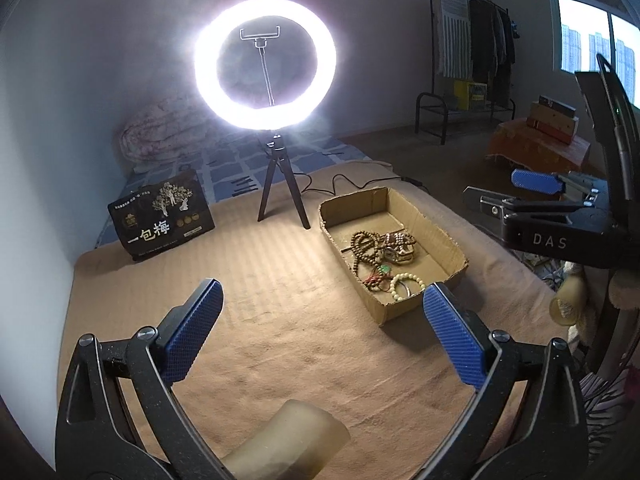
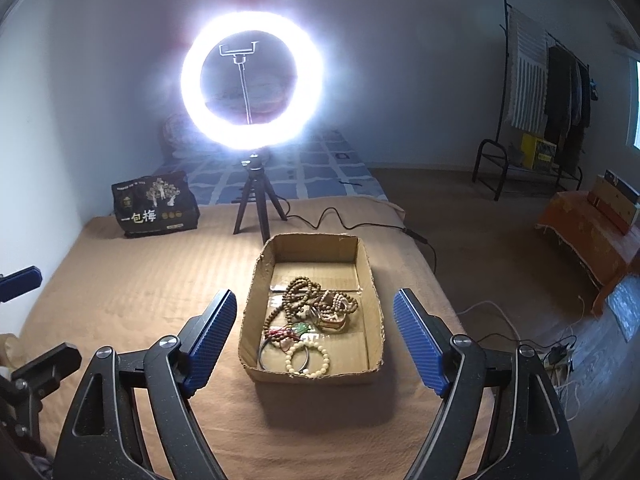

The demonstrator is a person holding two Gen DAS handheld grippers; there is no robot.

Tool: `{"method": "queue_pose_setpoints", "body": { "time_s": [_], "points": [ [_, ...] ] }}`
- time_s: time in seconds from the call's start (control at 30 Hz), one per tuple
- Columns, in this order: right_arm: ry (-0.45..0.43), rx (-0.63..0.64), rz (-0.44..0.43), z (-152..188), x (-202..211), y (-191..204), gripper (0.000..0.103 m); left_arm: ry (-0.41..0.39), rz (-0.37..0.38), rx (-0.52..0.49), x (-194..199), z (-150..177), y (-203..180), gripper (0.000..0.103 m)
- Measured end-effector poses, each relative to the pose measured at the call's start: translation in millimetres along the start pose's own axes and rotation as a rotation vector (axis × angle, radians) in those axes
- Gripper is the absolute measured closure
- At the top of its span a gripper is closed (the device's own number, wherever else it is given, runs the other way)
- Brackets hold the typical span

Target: Organize jewelry

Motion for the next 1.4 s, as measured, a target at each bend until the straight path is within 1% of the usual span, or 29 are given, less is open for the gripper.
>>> {"method": "queue_pose_setpoints", "body": {
  "time_s": [0.4, 1.4],
  "points": [
    [0.007, 0.007, 0.015, 1.0, -2.9, -4.8, 0.022, 0.007, -0.002, -0.005, -1.7, 1.0, -0.9, 0.001],
    [0.012, 0.026, 0.012, 1.1, -4.9, -1.2, 0.022, 0.008, -0.001, -0.006, -3.2, 1.8, -0.9, 0.001]
  ]
}}
Point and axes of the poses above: each gripper's, at about its wrist camera, not at the fingertips, and x roughly against the way its jaws point, y to its left, z to its underside, the point moved 3 cm from there along -x, roughly the way its jaws point, and after that the axes turned 10 degrees about -y, right-handed, at the moved point
